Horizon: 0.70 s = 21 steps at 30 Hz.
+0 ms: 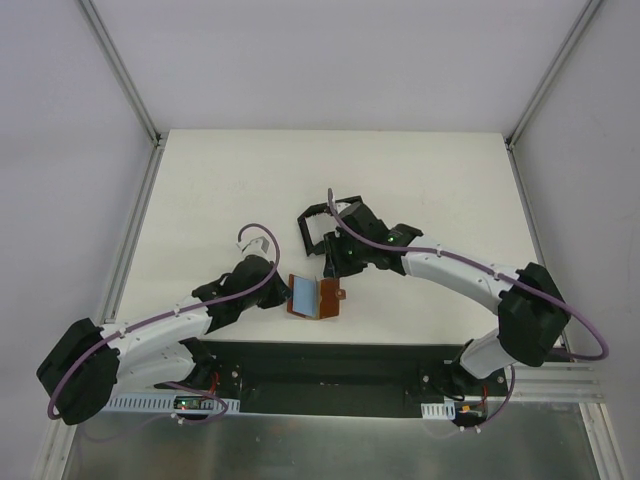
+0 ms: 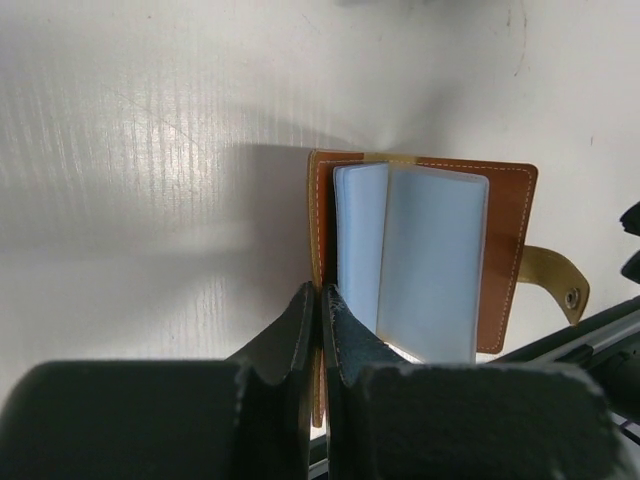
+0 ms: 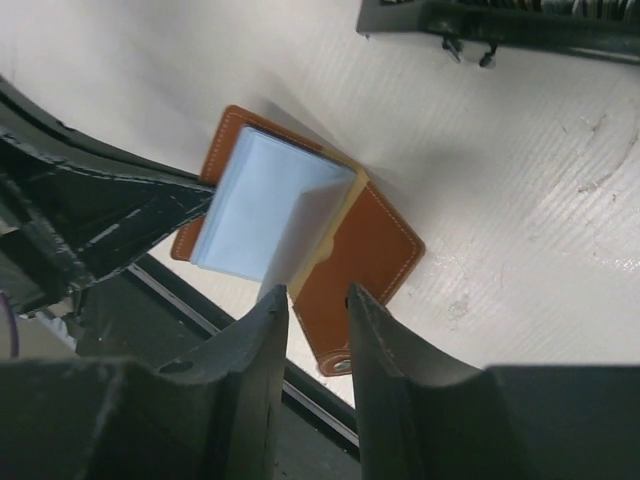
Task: Put the credit cards into the card holder
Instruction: Open the card holder at the center of the board, then pick up the credit card from the storage box.
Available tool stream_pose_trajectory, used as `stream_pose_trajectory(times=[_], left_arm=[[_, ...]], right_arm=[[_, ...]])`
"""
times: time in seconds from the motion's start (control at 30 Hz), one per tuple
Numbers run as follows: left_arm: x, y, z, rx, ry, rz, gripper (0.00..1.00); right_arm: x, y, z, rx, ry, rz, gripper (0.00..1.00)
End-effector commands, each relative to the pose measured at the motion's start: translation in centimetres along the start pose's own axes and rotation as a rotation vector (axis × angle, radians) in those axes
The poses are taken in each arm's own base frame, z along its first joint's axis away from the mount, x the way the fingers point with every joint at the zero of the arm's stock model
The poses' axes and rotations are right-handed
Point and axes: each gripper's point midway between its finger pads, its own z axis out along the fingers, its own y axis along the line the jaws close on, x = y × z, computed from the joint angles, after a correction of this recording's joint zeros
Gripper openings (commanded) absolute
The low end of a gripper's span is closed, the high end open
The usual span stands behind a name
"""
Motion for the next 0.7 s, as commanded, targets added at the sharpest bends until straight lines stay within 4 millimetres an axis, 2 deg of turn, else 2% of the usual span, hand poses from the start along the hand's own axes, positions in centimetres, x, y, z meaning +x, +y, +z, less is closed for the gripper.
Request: stream_pose_trajectory(times=[0.0,0.1,0.23,0.33,0.47,0.57,0.67], left_arm=[[-1.2,-2.2,-0.8,0.06,-0.026,0.017,0.0],[-1.3,-2.4,-0.8,0.063,-0.028,0.019,0.0],[-1.4,-2.4,-0.9,0.063,-0.03,0.019,0.0],[-1.3,-2.2,-0.8,0.057,-0.031,0.012,0.0],[-1.4,-2.1,-0.9,0.055,-0.039,0.01,0.0],[-1.4,-2.0,-1.0,0.056,-0.04,0.013,0.0],[-1.4,-1.9,-1.0,0.055,-0.047,0.012,0.0]], right_arm=[[-3.4,3.5,-2.4,-0.144,-0.117,-0.024,0.31],[-3.8,5.5,-2.4,-0.239,-0.131,-0.013,0.26],[-3.1,7.6,-1.0,-0.318,-0.068,-0.013,0.23],[-2.0,7.5,1.0,-0.298,-0.009,0.03,0.21],[0.6,4.1,3.4,-0.15,0.07,0.059,0.17],[2.1,0.8,3.8,-0.033,0.1,0.067,0.15],[2.8,-1.3,3.9,0.006,0.11,0.093,0.15]])
